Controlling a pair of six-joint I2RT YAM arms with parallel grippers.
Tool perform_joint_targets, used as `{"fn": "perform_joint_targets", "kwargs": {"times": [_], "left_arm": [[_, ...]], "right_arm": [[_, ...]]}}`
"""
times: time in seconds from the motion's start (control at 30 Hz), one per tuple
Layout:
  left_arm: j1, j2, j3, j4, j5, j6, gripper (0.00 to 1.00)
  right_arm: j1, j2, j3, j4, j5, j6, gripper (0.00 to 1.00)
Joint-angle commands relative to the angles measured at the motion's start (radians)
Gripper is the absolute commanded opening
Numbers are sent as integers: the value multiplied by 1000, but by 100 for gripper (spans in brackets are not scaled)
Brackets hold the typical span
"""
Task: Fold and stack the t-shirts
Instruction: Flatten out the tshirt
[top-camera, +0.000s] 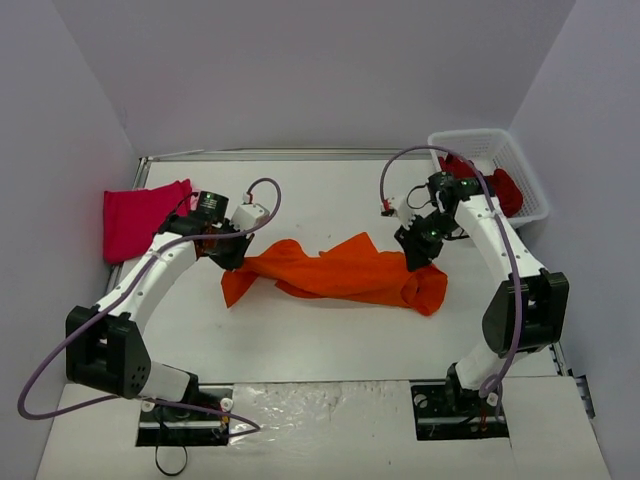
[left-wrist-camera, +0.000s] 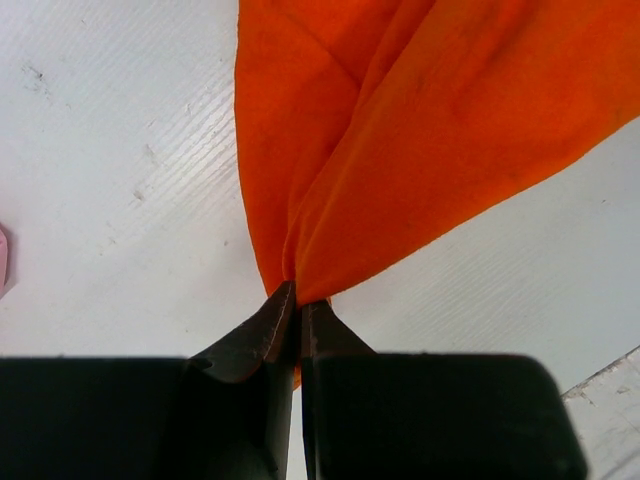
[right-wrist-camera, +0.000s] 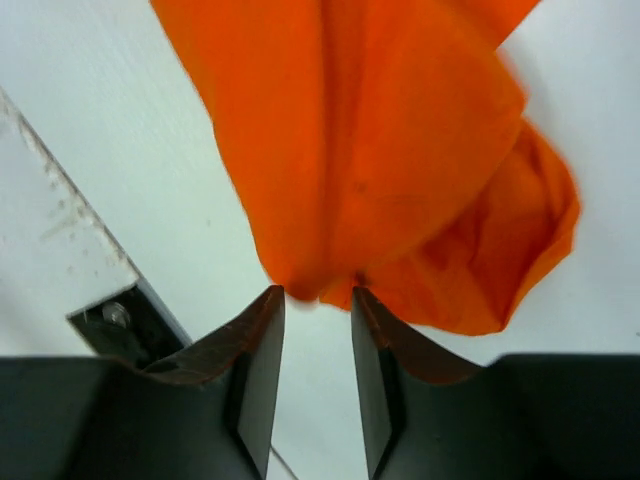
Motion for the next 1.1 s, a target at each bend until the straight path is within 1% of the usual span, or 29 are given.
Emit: {"fn": "perform_joint_targets", "kwargs": {"times": [0.0, 0.03, 0.07, 0.1, 0.23, 0.33, 0.43, 0.57, 0.6, 0.63, 0.77, 1.07], "left_arm": [[9, -49, 6, -11, 19, 2, 2], [9, -53, 4, -9, 21, 3, 2], [9, -53, 4, -11, 24, 3, 2], [9, -53, 4, -12, 27, 3, 2], [9, -43, 9, -17, 35, 3, 2], [9, -40, 12, -18, 39, 5, 2], [9, -38, 10, -20, 39, 5, 2], [9, -33, 7, -17, 36, 5, 2], [9, -33, 7, -17, 35, 5, 2], [9, -33, 7, -17, 35, 6, 2], [9, -30, 2, -15, 30, 8, 2], [9, -14, -2, -9, 19, 8, 2]], "right_arm": [[2, -1, -80, -127, 57, -55, 31], [2, -4, -101, -147, 57, -67, 32], [2, -9, -109, -152, 56, -69, 38], [4, -20, -113, -156, 51, -75, 40], [-1, -15, -78, -143, 23, -73, 43], [-2, 20, -35, -33, 28, 12, 42], [-2, 104, 34, 9, -32, 63, 40], [1, 250, 150, 6, -118, 86, 38], [4, 304, 172, 3, -127, 86, 38], [5, 330, 213, -1, -130, 88, 37], [7, 443, 290, -6, -130, 95, 37], [7, 557, 364, -6, -116, 83, 36]]}}
